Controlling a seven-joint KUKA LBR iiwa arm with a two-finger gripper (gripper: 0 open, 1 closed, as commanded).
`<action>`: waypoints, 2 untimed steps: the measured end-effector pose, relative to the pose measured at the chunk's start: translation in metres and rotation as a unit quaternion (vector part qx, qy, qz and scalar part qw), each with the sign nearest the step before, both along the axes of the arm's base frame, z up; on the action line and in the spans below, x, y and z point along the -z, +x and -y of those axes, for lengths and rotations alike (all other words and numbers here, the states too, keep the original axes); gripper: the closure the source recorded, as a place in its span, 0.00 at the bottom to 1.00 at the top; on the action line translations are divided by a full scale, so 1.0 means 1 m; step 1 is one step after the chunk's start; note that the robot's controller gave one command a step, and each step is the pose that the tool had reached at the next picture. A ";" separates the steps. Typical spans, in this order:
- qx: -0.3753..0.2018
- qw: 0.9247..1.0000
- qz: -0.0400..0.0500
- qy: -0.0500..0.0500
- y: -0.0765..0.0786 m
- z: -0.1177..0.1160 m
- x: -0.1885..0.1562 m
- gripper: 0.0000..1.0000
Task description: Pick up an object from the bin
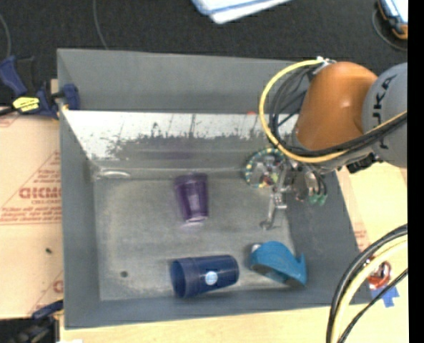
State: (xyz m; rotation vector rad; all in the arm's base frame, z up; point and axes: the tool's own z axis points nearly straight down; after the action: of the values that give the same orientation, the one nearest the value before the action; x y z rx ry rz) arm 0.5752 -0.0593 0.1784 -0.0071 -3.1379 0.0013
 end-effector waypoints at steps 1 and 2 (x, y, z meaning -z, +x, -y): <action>0.000 1.000 0.000 0.000 0.000 0.000 -0.001 0.00; -0.077 0.997 0.002 0.000 0.005 -0.034 -0.027 0.00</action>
Offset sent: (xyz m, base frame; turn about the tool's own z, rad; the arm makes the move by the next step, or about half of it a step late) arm 0.0047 0.0459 0.0326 -0.1994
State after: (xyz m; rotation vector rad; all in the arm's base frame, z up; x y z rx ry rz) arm 0.5799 -0.0252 0.2054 0.2354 -3.1336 0.0029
